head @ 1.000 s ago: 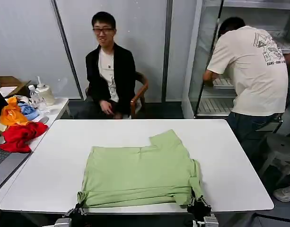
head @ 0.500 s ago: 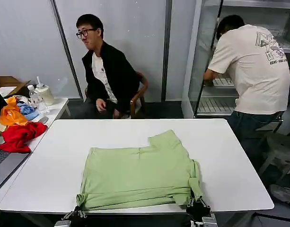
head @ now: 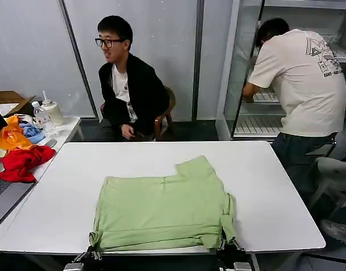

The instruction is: Fold and organize the clothes.

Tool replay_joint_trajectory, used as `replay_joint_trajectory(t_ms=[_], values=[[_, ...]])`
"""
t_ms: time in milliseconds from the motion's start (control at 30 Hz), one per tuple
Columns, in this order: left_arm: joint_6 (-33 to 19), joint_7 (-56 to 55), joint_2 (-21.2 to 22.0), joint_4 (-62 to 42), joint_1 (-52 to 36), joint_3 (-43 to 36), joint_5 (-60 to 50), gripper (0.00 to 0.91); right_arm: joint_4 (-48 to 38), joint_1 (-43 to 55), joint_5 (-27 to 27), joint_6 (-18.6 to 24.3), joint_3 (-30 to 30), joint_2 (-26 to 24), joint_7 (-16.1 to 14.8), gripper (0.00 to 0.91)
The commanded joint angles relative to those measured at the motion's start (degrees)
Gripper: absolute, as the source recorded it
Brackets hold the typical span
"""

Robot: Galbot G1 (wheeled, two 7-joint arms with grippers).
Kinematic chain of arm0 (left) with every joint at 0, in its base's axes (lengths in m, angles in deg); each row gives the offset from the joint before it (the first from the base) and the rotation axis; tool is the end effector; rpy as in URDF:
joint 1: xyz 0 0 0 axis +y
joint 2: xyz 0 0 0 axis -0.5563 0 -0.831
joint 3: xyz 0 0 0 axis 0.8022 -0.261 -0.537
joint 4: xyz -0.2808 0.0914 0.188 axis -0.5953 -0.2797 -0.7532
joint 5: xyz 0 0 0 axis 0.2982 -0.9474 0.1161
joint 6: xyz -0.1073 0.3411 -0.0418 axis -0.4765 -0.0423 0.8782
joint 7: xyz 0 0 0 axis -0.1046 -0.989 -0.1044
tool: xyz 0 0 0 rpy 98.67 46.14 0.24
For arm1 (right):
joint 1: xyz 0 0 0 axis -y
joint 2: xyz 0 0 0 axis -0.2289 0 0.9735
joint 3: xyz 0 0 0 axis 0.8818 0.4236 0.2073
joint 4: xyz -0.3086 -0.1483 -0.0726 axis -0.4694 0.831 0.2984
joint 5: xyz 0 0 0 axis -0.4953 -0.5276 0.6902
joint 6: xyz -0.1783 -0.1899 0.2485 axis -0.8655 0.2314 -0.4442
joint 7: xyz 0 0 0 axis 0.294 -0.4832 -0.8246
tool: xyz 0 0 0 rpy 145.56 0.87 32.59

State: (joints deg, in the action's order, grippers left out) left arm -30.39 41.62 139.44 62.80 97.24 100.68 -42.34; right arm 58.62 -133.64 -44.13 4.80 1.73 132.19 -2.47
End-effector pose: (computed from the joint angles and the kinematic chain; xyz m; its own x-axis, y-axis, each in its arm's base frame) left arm 0.1280 0.0282 -0.2843 -0.7411 -0.1987 0.6413 -0.1077 0.9780 0.1786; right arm 0.1368 0.0542 -0.3378 -0.8299 0.0394 0.5565 -0.0259 0.9937 -0.1091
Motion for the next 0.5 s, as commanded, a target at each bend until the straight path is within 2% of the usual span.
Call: replay_joint_trajectory(t_ms=[33, 500], values=[[-0.1, 0.1, -0.1, 0.2, -0.1, 0.0, 0.2, 0.02, 0.3, -9.3, -1.3, 0.8, 0.4, 0.0, 0.2, 0.0], [-0.2, -0.1, -0.5, -0.5, -1.0, 0.7, 0.2, 0.02, 0.7, -10.6, -1.7, 1.7, -1.0, -0.8, 0.1, 0.0]])
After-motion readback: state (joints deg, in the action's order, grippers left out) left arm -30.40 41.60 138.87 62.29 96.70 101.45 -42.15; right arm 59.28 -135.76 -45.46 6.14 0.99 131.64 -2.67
